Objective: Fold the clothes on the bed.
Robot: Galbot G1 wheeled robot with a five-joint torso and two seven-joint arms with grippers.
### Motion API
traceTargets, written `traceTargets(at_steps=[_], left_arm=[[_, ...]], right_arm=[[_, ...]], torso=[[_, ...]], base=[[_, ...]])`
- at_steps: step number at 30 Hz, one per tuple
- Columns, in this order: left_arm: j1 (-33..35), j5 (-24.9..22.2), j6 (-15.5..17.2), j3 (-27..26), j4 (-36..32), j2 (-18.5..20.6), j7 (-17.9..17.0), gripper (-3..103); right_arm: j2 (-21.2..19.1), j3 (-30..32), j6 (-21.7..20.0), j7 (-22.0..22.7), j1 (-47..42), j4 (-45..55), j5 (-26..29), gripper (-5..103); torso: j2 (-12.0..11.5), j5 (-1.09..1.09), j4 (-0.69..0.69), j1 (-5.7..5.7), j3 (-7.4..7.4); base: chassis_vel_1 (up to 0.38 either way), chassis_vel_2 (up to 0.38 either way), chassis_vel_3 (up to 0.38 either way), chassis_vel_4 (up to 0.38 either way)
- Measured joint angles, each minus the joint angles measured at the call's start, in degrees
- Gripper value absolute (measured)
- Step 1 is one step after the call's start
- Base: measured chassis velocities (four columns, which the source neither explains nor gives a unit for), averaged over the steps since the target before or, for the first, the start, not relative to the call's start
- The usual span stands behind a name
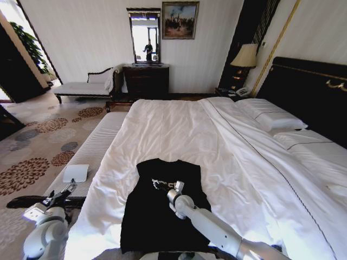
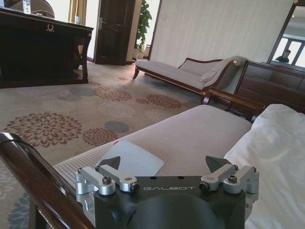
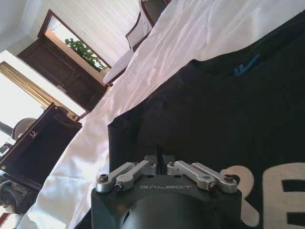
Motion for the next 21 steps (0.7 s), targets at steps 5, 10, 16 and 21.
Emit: traceTargets(at_steps=[5,10,16,21], left_arm=[[0.02,0.42,-0.12,0.28,-0.02,-0.29,-0.02,100],[0.15,0.92,-0.55,0.5,0.2,-0.79,-0.03,100],[0.43,1.16,-0.82,0.59,0.25,-1.28,-0.03,100],[0.58,1.16,-0.89,0.87,-0.11,-1.62,-0.03,100]], right_arm=[[-0.69,0.62,0.33,-0.35,-0.84,0.66,-0.05,1],[-2.41,1.6,1.33,-0.88,-2.47,2.27,-0.15,0],[-4.58,2.52,2.52,0.05,-4.17,4.79,-0.41,0],[-5.81,2.98,3.29,1.49,-5.51,7.34,-1.12,0]], torso=[[0.0,0.0,0.0,0.0,0.0],[0.0,0.01,0.0,0.0,0.0],[0.0,0.0,0.0,0.0,0.0],[0.0,0.0,0.0,0.0,0.0]], base=[[0.0,0.0,0.0,0.0],[0.0,0.0,0.0,0.0],[0.0,0.0,0.0,0.0],[0.0,0.0,0.0,0.0]])
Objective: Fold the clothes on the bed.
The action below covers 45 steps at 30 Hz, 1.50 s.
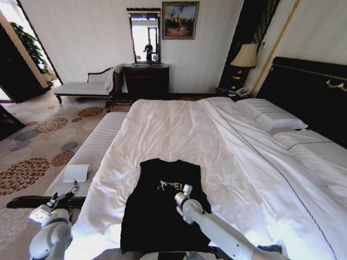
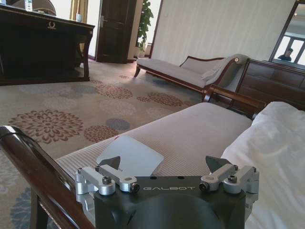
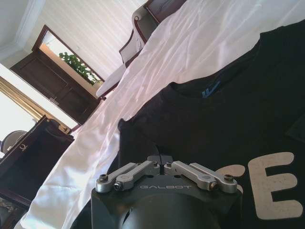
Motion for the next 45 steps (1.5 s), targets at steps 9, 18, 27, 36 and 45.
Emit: traceTargets(at_steps=[9,18,27,36,45], left_arm=[[-0.29,1.18,0.0,2.29,-0.66,-0.93,-0.22,100],[-1.6,1.24,0.16,4.2,0.05,-1.26,-0.98,100],[-2.38,1.6,0.24,5.77,0.12,-1.75,-1.05,100],[-3.16,2.19,0.1,7.15,1.25,-2.24,-1.05,100],[-3.58,2.71,-0.9,8.11,2.86,-1.9,-0.72,100]], right_arm=[[-0.49,1.12,1.64,0.9,-1.9,2.42,-4.56,9],[-4.68,9.92,0.41,8.42,-3.5,9.91,-5.27,42],[-8.07,20.94,-6.97,11.8,-1.08,1.9,-1.57,74],[-7.1,22.63,-9.95,0.15,0.72,-9.3,1.5,100],[-4.77,22.39,-6.02,-8.81,1.51,-15.02,-0.66,75]], torso=[[0.0,0.01,0.01,0.0,0.0],[0.0,0.0,0.0,0.0,0.0],[-0.01,0.0,-0.01,0.0,0.01],[-0.01,0.0,0.0,0.0,0.01],[0.0,0.0,0.01,0.0,0.0]], base=[[0.0,0.0,0.0,0.0],[0.0,0.0,0.0,0.0],[0.0,0.0,0.0,0.0],[0.0,0.0,0.0,0.0],[0.0,0.0,0.0,0.0]])
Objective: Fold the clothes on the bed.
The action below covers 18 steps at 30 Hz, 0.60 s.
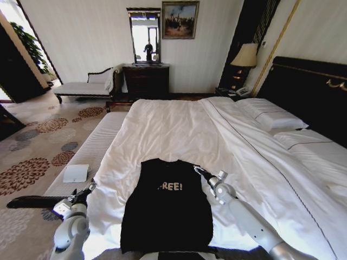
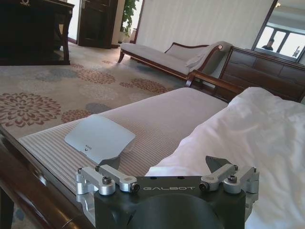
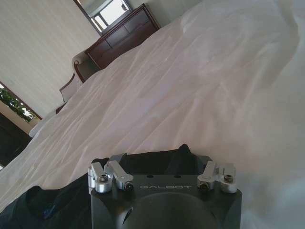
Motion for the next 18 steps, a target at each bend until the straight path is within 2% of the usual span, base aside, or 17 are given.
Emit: traceTargets(at_steps=[3,6,9,12,15,18], left_arm=[[-0.27,0.12,-0.09,0.53,0.25,0.15,0.04,100],[-0.96,0.22,-0.13,1.38,0.54,0.5,0.05,100],[-1.51,0.54,-0.25,2.09,0.76,0.63,0.04,100],[-2.21,0.79,-0.48,3.71,0.89,0.78,0.04,100],[-2.82,0.77,-0.49,5.09,0.89,0.83,0.05,100],[-4.18,0.78,-0.49,7.65,1.13,1.01,0.04,100]], right_arm=[[0.5,0.03,1.02,-0.37,0.0,-0.8,-0.84,71],[0.88,0.29,2.56,-0.38,-0.2,-1.76,-2.12,54],[1.26,0.67,3.82,-0.07,-0.28,-2.31,-2.58,48],[1.57,1.33,4.83,0.69,-0.52,-2.28,-2.59,32],[1.51,1.5,4.91,0.71,-0.89,-1.77,-2.57,27],[1.4,1.68,5.13,0.34,-1.55,-0.94,-2.65,10]], torso=[[0.0,-0.01,0.0,0.0,0.0],[0.0,0.0,0.0,0.0,0.0],[0.0,-0.01,-0.01,0.0,0.0],[0.0,-0.01,0.0,0.0,0.0],[0.0,0.0,0.0,0.0,0.0],[0.0,0.0,-0.01,0.0,0.0]], base=[[0.0,0.0,0.0,0.0],[0.0,0.0,0.0,0.0],[0.0,0.0,0.0,0.0],[0.0,0.0,0.0,0.0],[0.0,0.0,0.0,0.0],[0.0,0.0,0.0,0.0]])
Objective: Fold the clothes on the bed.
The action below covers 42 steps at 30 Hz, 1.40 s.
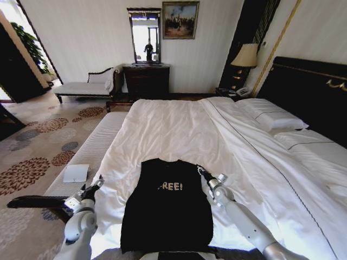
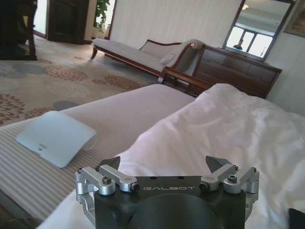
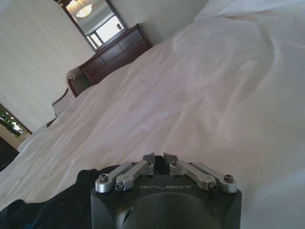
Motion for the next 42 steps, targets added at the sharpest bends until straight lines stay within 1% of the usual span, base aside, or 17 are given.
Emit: traceTargets(at_steps=[2,4,6,8,11,12,15,17,18,21,22,25,34,36,38,40,42], left_arm=[[-0.31,0.01,0.0,0.55,0.13,0.06,0.0,100],[-1.46,-0.05,0.0,2.37,0.72,0.15,0.09,100],[-2.14,-0.6,0.0,3.16,1.24,0.24,0.37,100],[-3.92,-3.17,0.0,4.75,2.4,0.57,0.98,100],[-8.9,-10.04,0.6,7.37,5.04,1.13,1.77,100],[-8.9,-10.04,0.6,7.37,5.04,1.13,1.77,100],[-14.43,-13.69,1.37,10.4,9.49,1.18,1.95,100],[-16.4,-13.73,1.48,11.78,11.69,1.16,1.95,100],[-18.72,-13.23,1.57,13.91,14.61,0.97,1.99,100],[-23.16,-10.54,1.58,17.91,20.85,-0.11,2.24,100],[-23.16,-10.54,1.58,17.91,20.85,-0.11,2.24,100],[-26.63,-8.92,1.51,20.41,25.84,-1.96,2.69,100],[-29.11,-8.6,1.2,21.53,30.78,-4.17,3.57,103],[-29.85,-8.62,1.04,21.38,32.47,-4.51,3.59,98],[-30.44,-8.84,0.82,21.05,33.7,-4.77,3.64,88],[-30.54,-9.01,0.8,21.0,33.9,-4.79,3.75,88],[-30.61,-9.38,0.78,20.97,34.08,-4.76,4.13,77]], right_arm=[[0.0,0.04,0.1,-0.08,-0.12,0.15,-0.05,10],[0.04,0.12,0.51,-0.19,-0.37,0.49,-0.39,2],[0.09,0.19,0.99,-0.19,-0.4,0.5,-0.82,1],[0.18,0.37,1.93,-0.19,-0.4,0.51,-1.39,0],[0.37,0.87,3.6,-0.13,-0.4,0.93,-2.33,0],[0.37,0.87,3.6,-0.13,-0.4,0.93,-2.33,0],[0.74,1.28,5.03,-0.33,-0.38,0.94,-3.51,0],[0.83,1.42,5.39,-0.39,-0.37,0.95,-3.83,0],[0.87,1.59,5.67,-0.41,-0.37,0.99,-4.3,0],[0.63,1.76,5.79,-0.44,-0.55,1.13,-5.08,0],[0.63,1.76,5.79,-0.44,-0.55,1.13,-5.08,0],[0.44,2.01,5.8,-0.45,-0.84,1.08,-5.56,0],[0.2,2.7,5.78,-0.18,-1.69,1.58,-5.95,0],[0.2,2.84,5.77,-0.05,-1.8,1.58,-6.11,0],[0.21,2.92,5.75,0.11,-1.82,1.58,-6.23,0],[0.23,2.93,5.75,0.18,-1.82,1.58,-6.28,0],[0.27,2.93,5.73,0.43,-1.82,1.59,-6.35,0]], torso=[[0.0,0.0,0.0,0.0,0.0],[0.0,0.0,0.0,0.0,0.0],[0.0,0.0,0.0,0.0,0.0],[0.0,0.0,0.01,0.0,0.0],[0.0,-0.01,0.01,0.0,0.0],[0.0,-0.01,0.01,0.0,0.0],[0.0,0.01,0.0,0.0,0.0],[0.0,0.02,0.0,0.01,0.0],[-0.01,0.01,-0.01,0.01,0.01],[0.0,0.0,0.01,0.01,0.01],[0.0,0.0,0.01,0.01,0.01],[0.0,0.0,-0.01,0.0,0.01],[0.0,0.01,0.01,0.0,0.0],[0.0,0.0,0.0,0.0,0.0],[0.0,0.0,0.0,0.01,0.0],[0.0,0.0,0.0,0.01,0.0],[0.0,0.0,0.01,0.01,0.0]], base=[[0.0,0.0,0.0,0.0],[0.0,0.0,0.0,0.0],[0.0,0.0,0.0,0.0],[0.0,0.0,0.0,0.0],[0.0,0.0,0.0,0.0],[0.0,0.0,0.0,0.0],[0.0,0.0,0.0,0.0],[0.0,0.0,0.0,0.0],[0.0,0.0,0.0,0.0],[0.0,0.0,0.0,0.0],[0.0,0.0,0.0,0.0],[0.0,0.0,0.0,0.0],[0.0,0.0,0.0,0.0],[0.0,0.0,0.0,0.0],[0.0,0.0,0.0,0.0],[0.0,0.0,0.0,0.0],[0.0,0.0,0.0,0.0]])
